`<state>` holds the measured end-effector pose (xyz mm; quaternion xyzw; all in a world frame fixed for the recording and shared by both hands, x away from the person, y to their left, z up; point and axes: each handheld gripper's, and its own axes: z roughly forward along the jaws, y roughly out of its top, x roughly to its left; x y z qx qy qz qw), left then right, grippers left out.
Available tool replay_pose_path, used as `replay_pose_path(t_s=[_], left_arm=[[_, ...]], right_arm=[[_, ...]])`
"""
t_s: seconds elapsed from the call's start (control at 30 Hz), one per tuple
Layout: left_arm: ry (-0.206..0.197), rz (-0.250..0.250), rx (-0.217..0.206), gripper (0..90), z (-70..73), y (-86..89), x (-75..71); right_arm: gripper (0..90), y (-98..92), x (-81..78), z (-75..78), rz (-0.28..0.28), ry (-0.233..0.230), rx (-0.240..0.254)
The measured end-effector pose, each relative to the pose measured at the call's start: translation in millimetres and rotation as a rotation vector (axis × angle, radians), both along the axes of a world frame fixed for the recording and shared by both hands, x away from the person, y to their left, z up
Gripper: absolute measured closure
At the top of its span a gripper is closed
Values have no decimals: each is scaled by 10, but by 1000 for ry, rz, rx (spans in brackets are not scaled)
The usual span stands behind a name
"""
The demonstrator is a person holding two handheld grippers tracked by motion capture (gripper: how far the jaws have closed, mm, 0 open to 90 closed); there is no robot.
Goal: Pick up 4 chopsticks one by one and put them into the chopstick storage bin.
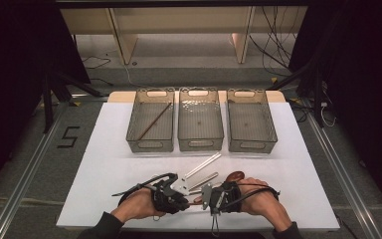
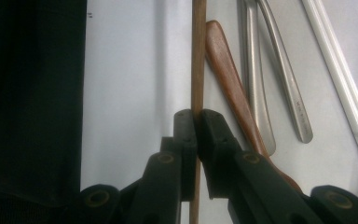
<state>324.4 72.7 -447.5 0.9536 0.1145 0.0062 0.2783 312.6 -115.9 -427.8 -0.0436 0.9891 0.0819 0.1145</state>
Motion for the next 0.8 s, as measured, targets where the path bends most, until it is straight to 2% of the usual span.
replay_pose_path(t_s=[0.23,0.33,0.4,0.43,0.47,0.5,0.6,0.67,0.8], left_arm=[[-2,-51,1,832,-2,4,-26],[-19,-35,1,836,28,28,-24],[-26,-19,-1,836,45,59,-10],[-30,-11,-6,836,55,78,4],[-31,2,-12,837,65,96,12],[-37,14,-14,837,76,115,26],[-42,56,-23,837,100,181,69],[-47,101,-34,836,115,235,108],[-62,186,-63,836,141,357,182]], right_arm=[[834,1,2,-10,-8,7,15],[772,-13,11,27,-43,9,37],[729,-42,22,71,-69,-4,74],[681,-62,29,108,-82,-22,88],[663,-84,40,146,-111,-30,111],[649,-114,64,187,-110,-37,125],[557,-192,103,252,-171,-69,197],[522,-246,127,278,-213,-89,256],[466,-361,171,341,-316,-98,367]])
